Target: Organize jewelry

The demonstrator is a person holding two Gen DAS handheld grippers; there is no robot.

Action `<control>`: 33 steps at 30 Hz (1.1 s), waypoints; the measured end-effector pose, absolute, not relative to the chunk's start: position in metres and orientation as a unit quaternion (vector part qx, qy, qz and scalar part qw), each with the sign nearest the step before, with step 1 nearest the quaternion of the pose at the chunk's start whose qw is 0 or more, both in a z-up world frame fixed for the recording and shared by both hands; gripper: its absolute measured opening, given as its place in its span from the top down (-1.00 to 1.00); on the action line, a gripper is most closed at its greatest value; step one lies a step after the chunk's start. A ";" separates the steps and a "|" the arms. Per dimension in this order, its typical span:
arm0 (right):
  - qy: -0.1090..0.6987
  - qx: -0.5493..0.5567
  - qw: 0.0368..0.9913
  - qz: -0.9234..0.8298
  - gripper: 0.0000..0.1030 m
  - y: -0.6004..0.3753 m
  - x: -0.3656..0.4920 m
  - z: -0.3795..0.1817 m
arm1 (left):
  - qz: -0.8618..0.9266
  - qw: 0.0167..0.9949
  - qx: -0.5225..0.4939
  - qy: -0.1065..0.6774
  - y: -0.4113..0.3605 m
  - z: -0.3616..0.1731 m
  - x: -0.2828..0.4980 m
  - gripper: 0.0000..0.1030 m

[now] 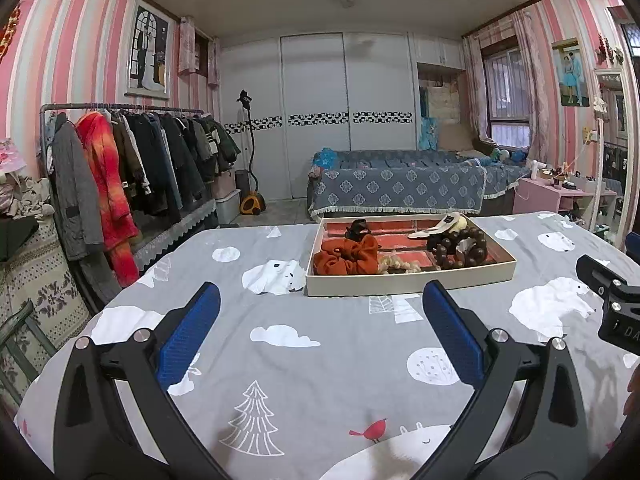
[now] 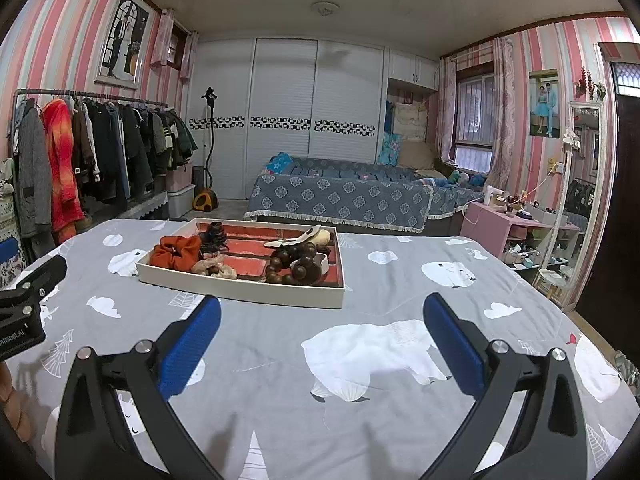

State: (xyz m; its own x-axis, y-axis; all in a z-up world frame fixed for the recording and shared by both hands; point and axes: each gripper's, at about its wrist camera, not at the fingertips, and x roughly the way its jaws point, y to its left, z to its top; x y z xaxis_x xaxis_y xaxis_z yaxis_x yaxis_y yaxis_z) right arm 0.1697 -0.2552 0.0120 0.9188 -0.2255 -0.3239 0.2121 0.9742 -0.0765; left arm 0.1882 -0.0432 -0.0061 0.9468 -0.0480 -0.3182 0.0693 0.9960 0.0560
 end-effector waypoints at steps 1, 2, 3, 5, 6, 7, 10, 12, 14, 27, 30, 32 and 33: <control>0.168 -0.020 0.979 -0.111 -0.92 -0.255 0.170 0.012 | -0.030 0.986 0.032 0.160 -0.043 -0.006 0.188 -0.90; 0.168 -0.020 0.979 -0.111 -0.92 -0.255 0.170 0.012 | -0.029 0.986 0.032 0.160 -0.042 -0.006 0.189 -0.90; 0.168 -0.021 0.979 -0.112 -0.92 -0.255 0.170 0.012 | -0.029 0.986 0.031 0.161 -0.041 -0.005 0.189 -0.90; 0.169 -0.022 0.979 -0.112 -0.92 -0.255 0.170 0.012 | -0.030 0.986 0.031 0.162 -0.042 -0.006 0.189 -0.90; 0.168 -0.022 0.979 -0.112 -0.92 -0.255 0.170 0.012 | -0.030 0.986 0.031 0.162 -0.042 -0.006 0.189 -0.90; 0.168 -0.022 0.979 -0.112 -0.92 -0.255 0.170 0.012 | -0.029 0.986 0.031 0.161 -0.042 -0.006 0.188 -0.90; 0.168 -0.022 0.979 -0.112 -0.92 -0.255 0.170 0.012 | -0.029 0.986 0.030 0.162 -0.042 -0.006 0.189 -0.90; 0.168 -0.023 0.979 -0.112 -0.92 -0.255 0.170 0.012 | -0.031 0.986 0.030 0.163 -0.042 -0.006 0.189 -0.90; 0.168 -0.023 0.979 -0.112 -0.92 -0.255 0.169 0.013 | -0.032 0.986 0.028 0.162 -0.041 -0.006 0.189 -0.90; 0.168 -0.023 0.979 -0.113 -0.92 -0.255 0.169 0.012 | -0.029 0.986 0.027 0.161 -0.042 -0.006 0.189 -0.90; 0.168 -0.023 0.979 -0.113 -0.92 -0.255 0.169 0.012 | -0.029 0.986 0.026 0.160 -0.042 -0.006 0.189 -0.90; 0.168 -0.023 0.979 -0.113 -0.92 -0.255 0.169 0.012 | -0.028 0.986 0.026 0.160 -0.041 -0.006 0.189 -0.90; 0.168 -0.023 0.979 -0.114 -0.92 -0.255 0.168 0.012 | -0.028 0.986 0.026 0.160 -0.041 -0.006 0.189 -0.90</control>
State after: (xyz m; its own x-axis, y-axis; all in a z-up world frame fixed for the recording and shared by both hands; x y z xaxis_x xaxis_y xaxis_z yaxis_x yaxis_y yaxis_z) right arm 0.1685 -0.2553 0.0120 0.9180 -0.2304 -0.3229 0.2147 0.9731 -0.0839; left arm 0.1894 -0.0408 -0.0062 0.9469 -0.0478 -0.3180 0.0643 0.9971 0.0414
